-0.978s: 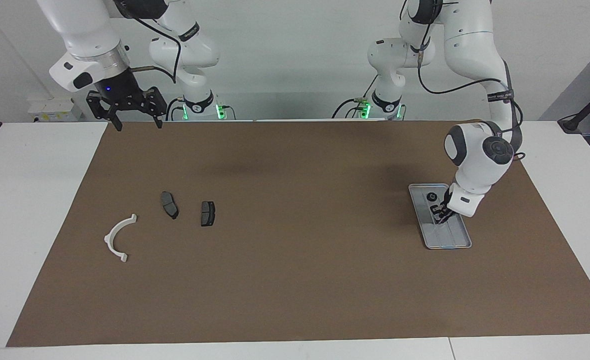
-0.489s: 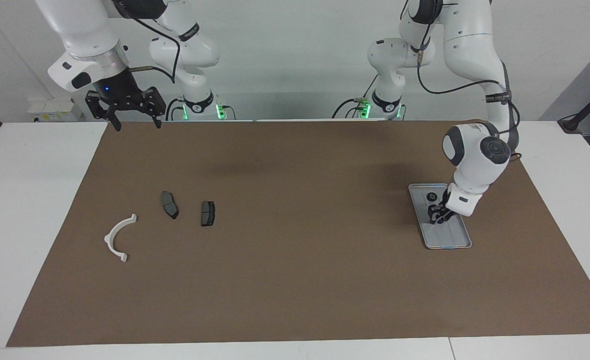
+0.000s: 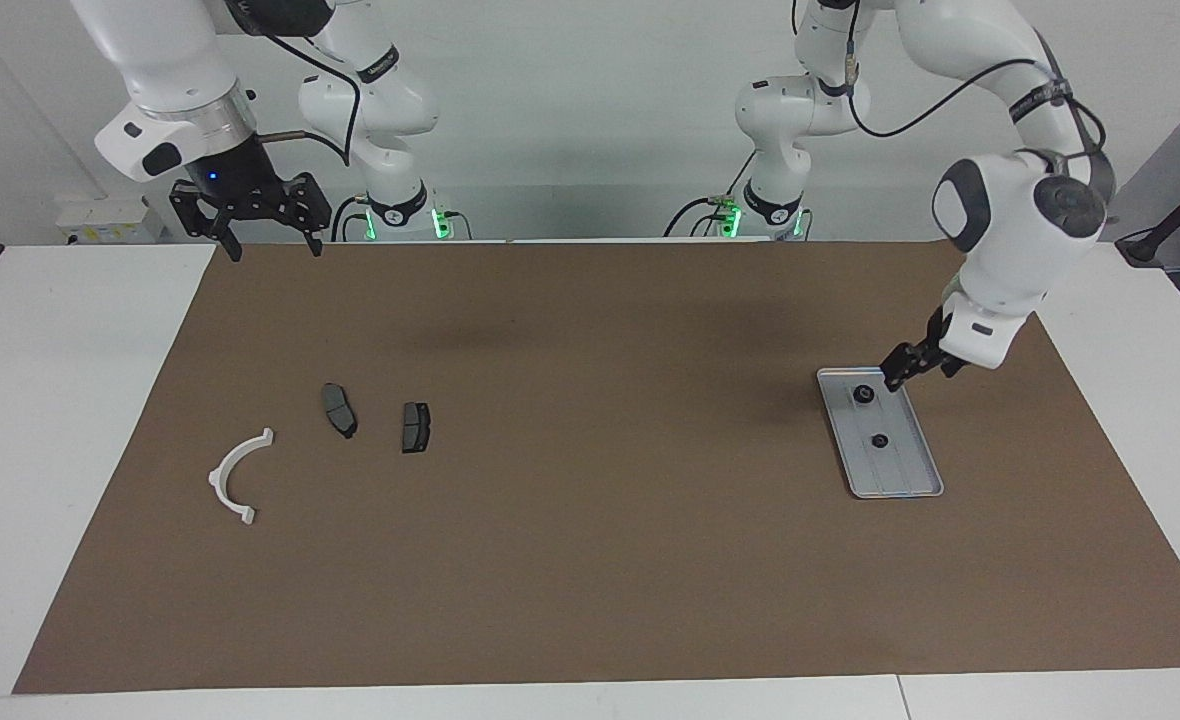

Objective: Pick bearing gear from pile to tray

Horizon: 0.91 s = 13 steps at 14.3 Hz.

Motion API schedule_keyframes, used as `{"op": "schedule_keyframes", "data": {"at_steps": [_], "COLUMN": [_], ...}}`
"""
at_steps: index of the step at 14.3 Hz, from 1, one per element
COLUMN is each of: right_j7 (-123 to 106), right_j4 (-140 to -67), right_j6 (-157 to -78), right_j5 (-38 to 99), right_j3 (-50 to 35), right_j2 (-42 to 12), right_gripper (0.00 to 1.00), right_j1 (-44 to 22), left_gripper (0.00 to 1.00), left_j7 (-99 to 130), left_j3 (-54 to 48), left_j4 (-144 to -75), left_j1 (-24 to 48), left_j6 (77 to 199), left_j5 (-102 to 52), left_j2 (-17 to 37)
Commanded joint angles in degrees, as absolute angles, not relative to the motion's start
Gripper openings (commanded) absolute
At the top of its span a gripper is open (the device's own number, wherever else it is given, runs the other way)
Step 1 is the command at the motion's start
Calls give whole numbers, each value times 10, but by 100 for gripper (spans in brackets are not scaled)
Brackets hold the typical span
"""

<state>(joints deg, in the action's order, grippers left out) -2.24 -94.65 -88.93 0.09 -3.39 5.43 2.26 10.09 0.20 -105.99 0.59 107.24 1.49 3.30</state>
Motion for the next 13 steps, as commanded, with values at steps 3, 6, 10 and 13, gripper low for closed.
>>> {"op": "schedule_keyframes", "data": {"at_steps": [3,6,10,13], "right_j7": [-18,-18,-17,-16], "right_j4": [-960,-960,-960,-961], "right_j6": [-902,-902,-901,-901], "right_j5": [10,10,10,10], "right_j3": [-37,-37,-37,-38], "right_j2": [66,66,66,67], "right_gripper": [100,100,100,100], "right_j1": [31,31,31,31], "left_gripper": [100,100,100,100], "left_j7": [91,91,89,87], "left_j3": [-2,-6,-20,-24], "left_j4": [-1069,-1070,-994,-969], "left_j1": [7,9,6,4], "left_j6": [963,961,959,926], "left_j5": [8,8,8,7], "left_j2": [-63,-66,-2,7]}}
